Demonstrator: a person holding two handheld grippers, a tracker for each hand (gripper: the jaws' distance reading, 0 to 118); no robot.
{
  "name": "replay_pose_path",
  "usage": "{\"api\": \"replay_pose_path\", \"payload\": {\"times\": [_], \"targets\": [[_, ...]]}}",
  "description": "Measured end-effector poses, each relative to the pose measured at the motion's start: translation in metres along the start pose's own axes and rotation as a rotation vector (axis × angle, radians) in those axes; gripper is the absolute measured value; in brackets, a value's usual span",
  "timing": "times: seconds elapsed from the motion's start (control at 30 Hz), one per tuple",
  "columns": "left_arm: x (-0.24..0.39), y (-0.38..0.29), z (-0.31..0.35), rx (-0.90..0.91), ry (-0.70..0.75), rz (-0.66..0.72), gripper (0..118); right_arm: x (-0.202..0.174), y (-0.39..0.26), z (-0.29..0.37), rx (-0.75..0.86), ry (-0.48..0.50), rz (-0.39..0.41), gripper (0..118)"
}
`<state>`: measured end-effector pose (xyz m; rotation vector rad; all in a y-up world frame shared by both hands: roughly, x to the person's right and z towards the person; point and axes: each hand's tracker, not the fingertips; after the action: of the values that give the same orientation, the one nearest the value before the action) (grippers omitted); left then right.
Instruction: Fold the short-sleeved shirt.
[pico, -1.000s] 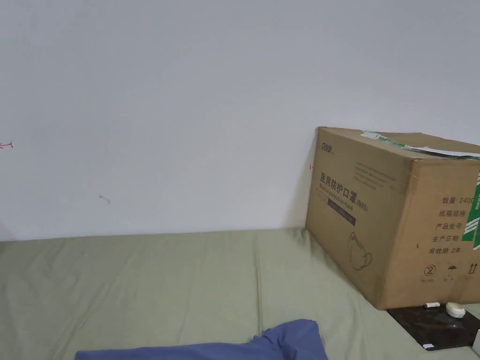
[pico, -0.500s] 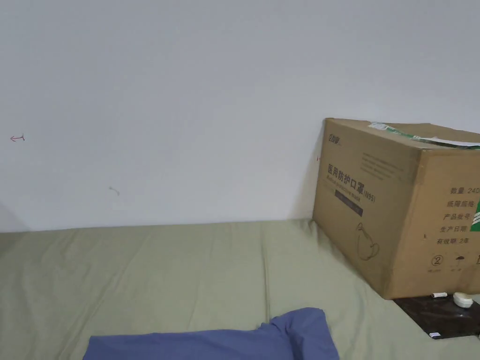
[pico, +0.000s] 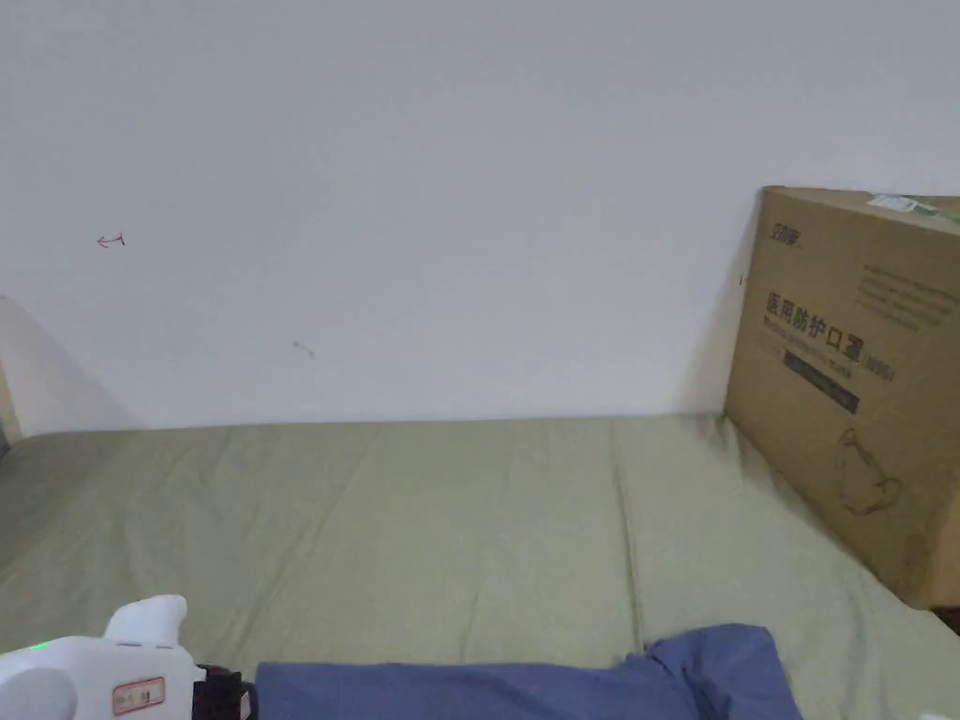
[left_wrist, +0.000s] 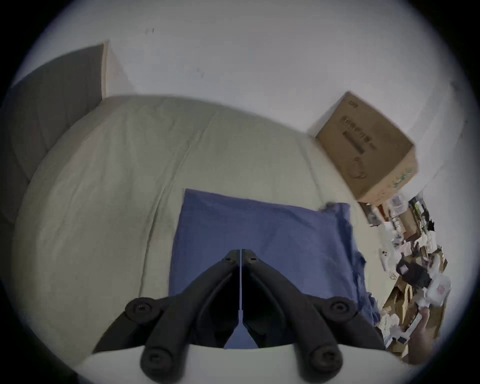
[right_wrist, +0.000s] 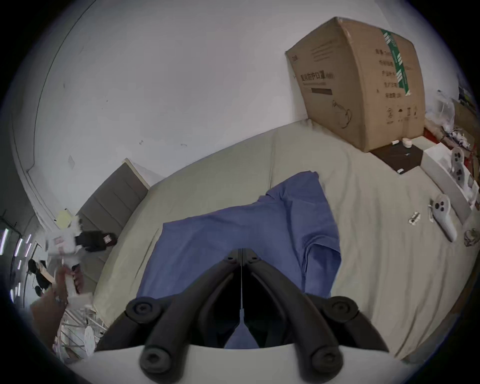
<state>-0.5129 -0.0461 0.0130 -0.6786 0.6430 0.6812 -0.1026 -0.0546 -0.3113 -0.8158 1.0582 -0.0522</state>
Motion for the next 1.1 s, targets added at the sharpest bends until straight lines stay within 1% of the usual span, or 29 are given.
{"api": "replay_pose_path", "payload": {"times": [0.03, 0.07, 0.1, 0.13, 0.17, 0.2, 0.27, 0.33, 0.43, 0.5, 0.53, 0.57, 0.6, 0.63, 0.67, 0.7, 0.73, 0.77, 0.8, 0.83, 0.87, 0.9, 0.93, 0.97, 1.0, 1.03, 1.07, 1.1], "targets": [[-0.008, 0.017, -0.022, -0.063, 0.029, 0.014, 7, 0.004, 0.001, -0.008, -0.014, -0.009, -0.019, 0], [-0.014, 0.029, -0.041, -0.101, 0.045, 0.013, 27, 0.007, 0.001, -0.014, -0.025, -0.006, -0.044, 0], [-0.02, 0.038, -0.059, -0.122, 0.061, 0.011, 79, 0.01, 0.002, -0.022, -0.039, -0.002, -0.07, 0], [-0.03, 0.051, -0.082, -0.12, 0.098, -0.004, 109, 0.013, 0.001, -0.029, -0.052, -0.003, -0.09, 0], [-0.034, 0.057, -0.1, -0.146, 0.107, -0.011, 116, 0.017, 0.0, -0.034, -0.063, -0.006, -0.107, 0], [-0.037, 0.064, -0.116, -0.147, 0.114, -0.029, 113, 0.02, -0.001, -0.04, -0.076, -0.005, -0.129, 0], [-0.038, 0.068, -0.137, -0.164, 0.146, -0.051, 113, 0.028, -0.003, -0.049, -0.097, 0.007, -0.166, 0], [-0.045, 0.074, -0.163, -0.181, 0.192, -0.066, 113, 0.035, -0.006, -0.058, -0.112, -0.006, -0.164, 0], [-0.055, 0.075, -0.198, -0.227, 0.227, -0.101, 112, 0.042, -0.01, -0.068, -0.142, -0.037, -0.136, 0], [-0.065, 0.066, -0.218, -0.314, 0.239, -0.119, 115, 0.048, -0.011, -0.074, -0.149, -0.053, -0.134, 0], [-0.073, 0.055, -0.229, -0.39, 0.249, -0.113, 116, 0.052, -0.01, -0.076, -0.154, -0.06, -0.142, 0], [-0.075, 0.051, -0.225, -0.342, 0.229, -0.123, 117, 0.055, -0.011, -0.079, -0.157, -0.063, -0.152, 0], [-0.072, 0.053, -0.217, -0.258, 0.226, -0.104, 118, 0.059, -0.009, -0.081, -0.158, -0.064, -0.167, 0], [-0.072, 0.054, -0.224, -0.272, 0.243, -0.058, 117, 0.063, -0.007, -0.083, -0.157, -0.063, -0.177, 0], [-0.069, 0.05, -0.227, -0.262, 0.259, -0.067, 116, 0.066, -0.003, -0.085, -0.155, -0.065, -0.18, 0], [-0.064, 0.049, -0.226, -0.259, 0.281, -0.099, 108, 0.069, 0.001, -0.088, -0.152, -0.066, -0.178, 0], [-0.061, 0.051, -0.223, -0.27, 0.296, -0.132, 105, 0.074, 0.01, -0.091, -0.141, -0.058, -0.167, 0], [-0.06, 0.054, -0.216, -0.263, 0.291, -0.13, 102, 0.078, 0.02, -0.095, -0.119, -0.056, -0.147, 0], [-0.056, 0.055, -0.211, -0.237, 0.278, -0.14, 92, 0.083, 0.034, -0.1, -0.089, -0.073, -0.118, 0], [-0.055, 0.056, -0.2, -0.189, 0.286, -0.167, 72, 0.09, 0.049, -0.108, -0.079, -0.089, -0.105, 0], [-0.056, 0.058, -0.19, -0.164, 0.278, -0.177, 44, 0.096, 0.064, -0.117, -0.085, -0.088, -0.109, 0], [-0.057, 0.06, -0.18, -0.166, 0.229, -0.171, 10, 0.104, 0.081, -0.128, -0.084, -0.098, -0.115, 0], [-0.053, 0.06, -0.17, -0.177, 0.239, -0.172, 3, 0.11, 0.096, -0.139, -0.081, -0.12, -0.135, 0], [-0.053, 0.062, -0.159, -0.18, 0.142, -0.154, 3, 0.116, 0.112, -0.151, -0.077, -0.162, -0.155, 4], [-0.049, 0.063, -0.147, -0.171, 0.133, -0.165, 3, 0.121, 0.127, -0.167, -0.083, -0.21, -0.172, 48], [-0.045, 0.062, -0.137, -0.166, 0.128, -0.181, 3, 0.129, 0.142, -0.187, -0.121, -0.232, -0.189, 96], [-0.039, 0.063, -0.127, -0.153, 0.147, -0.223, 3, 0.138, 0.153, -0.207, -0.214, -0.231, -0.21, 118], [-0.036, 0.062, -0.118, -0.144, 0.139, -0.238, 3, 0.15, 0.16, -0.228, -0.275, -0.222, -0.248, 116]]}}
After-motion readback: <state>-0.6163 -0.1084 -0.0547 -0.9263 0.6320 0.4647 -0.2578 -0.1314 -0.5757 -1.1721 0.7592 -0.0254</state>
